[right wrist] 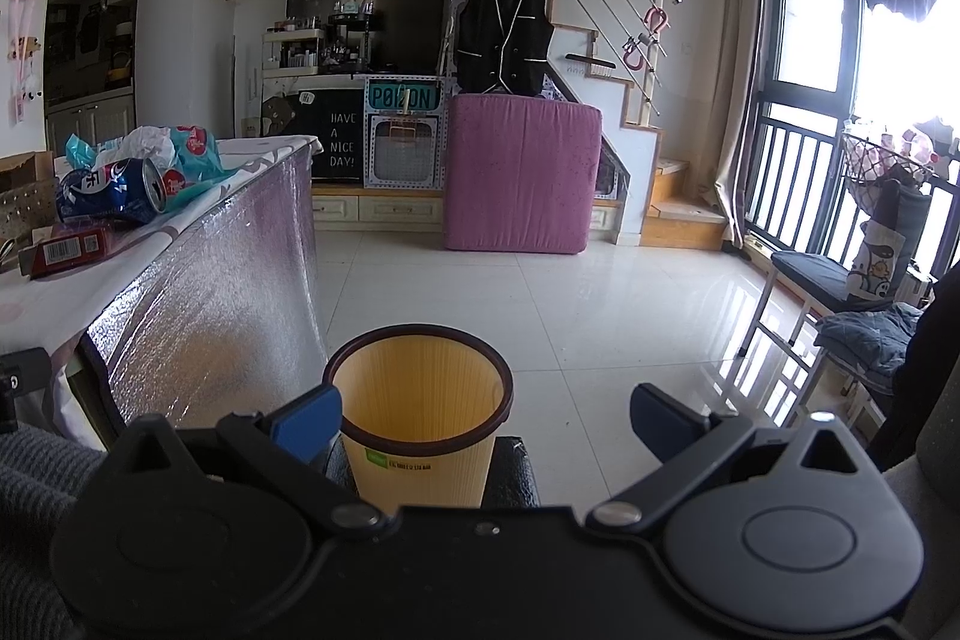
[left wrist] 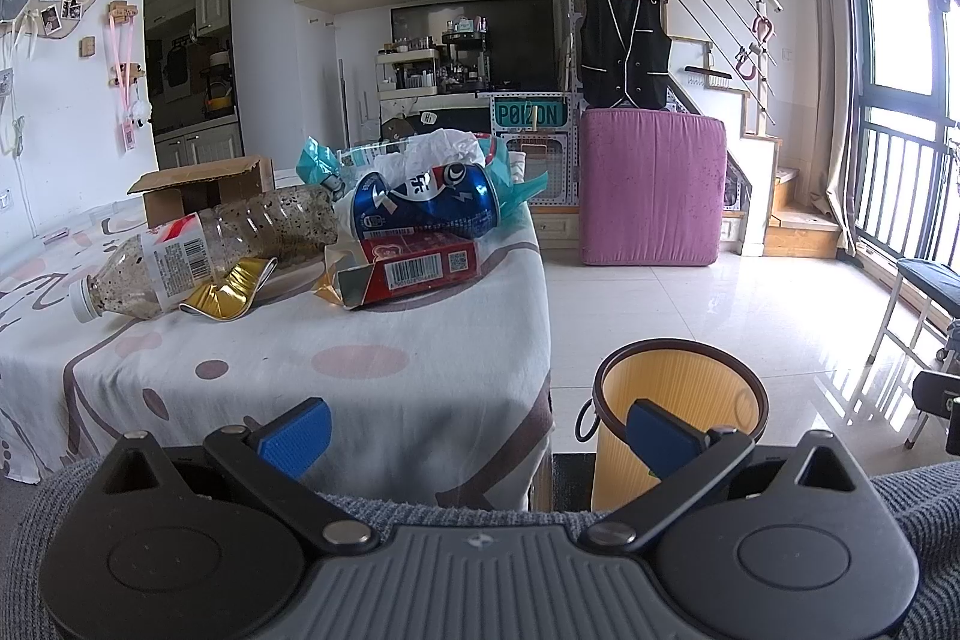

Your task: Collect trash

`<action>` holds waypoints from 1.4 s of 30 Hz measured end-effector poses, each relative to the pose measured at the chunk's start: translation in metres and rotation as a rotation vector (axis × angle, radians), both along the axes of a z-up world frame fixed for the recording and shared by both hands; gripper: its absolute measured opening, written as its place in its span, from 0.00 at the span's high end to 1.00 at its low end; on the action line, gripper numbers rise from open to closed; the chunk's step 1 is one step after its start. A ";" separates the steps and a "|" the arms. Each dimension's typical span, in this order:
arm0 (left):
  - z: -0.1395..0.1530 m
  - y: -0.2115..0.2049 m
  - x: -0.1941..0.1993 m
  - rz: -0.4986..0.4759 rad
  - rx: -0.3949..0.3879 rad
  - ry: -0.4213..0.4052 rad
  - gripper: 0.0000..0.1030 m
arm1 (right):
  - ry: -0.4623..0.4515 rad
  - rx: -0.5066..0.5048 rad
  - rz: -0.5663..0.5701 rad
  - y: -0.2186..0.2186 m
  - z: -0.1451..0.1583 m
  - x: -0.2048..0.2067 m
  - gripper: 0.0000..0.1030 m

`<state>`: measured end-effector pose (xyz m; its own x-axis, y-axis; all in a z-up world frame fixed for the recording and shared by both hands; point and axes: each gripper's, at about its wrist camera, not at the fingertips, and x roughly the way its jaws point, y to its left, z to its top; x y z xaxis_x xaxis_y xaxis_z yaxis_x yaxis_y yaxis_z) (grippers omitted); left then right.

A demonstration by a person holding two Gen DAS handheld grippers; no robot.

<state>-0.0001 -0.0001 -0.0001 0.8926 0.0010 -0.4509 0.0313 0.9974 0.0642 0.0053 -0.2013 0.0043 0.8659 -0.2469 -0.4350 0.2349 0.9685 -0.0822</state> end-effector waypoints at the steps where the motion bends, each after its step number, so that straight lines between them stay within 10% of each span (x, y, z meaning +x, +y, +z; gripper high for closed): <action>1: 0.000 0.000 0.000 0.000 0.000 0.000 0.00 | 0.000 0.000 0.000 0.000 0.000 0.000 0.00; 42: 0.030 0.015 0.004 0.024 -0.023 -0.046 0.00 | -0.029 0.028 -0.002 0.000 0.015 -0.003 0.00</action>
<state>0.0038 0.0146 0.0297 0.9123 0.0133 -0.4094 0.0045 0.9991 0.0425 0.0020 -0.2016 0.0194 0.8775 -0.2370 -0.4169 0.2391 0.9698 -0.0481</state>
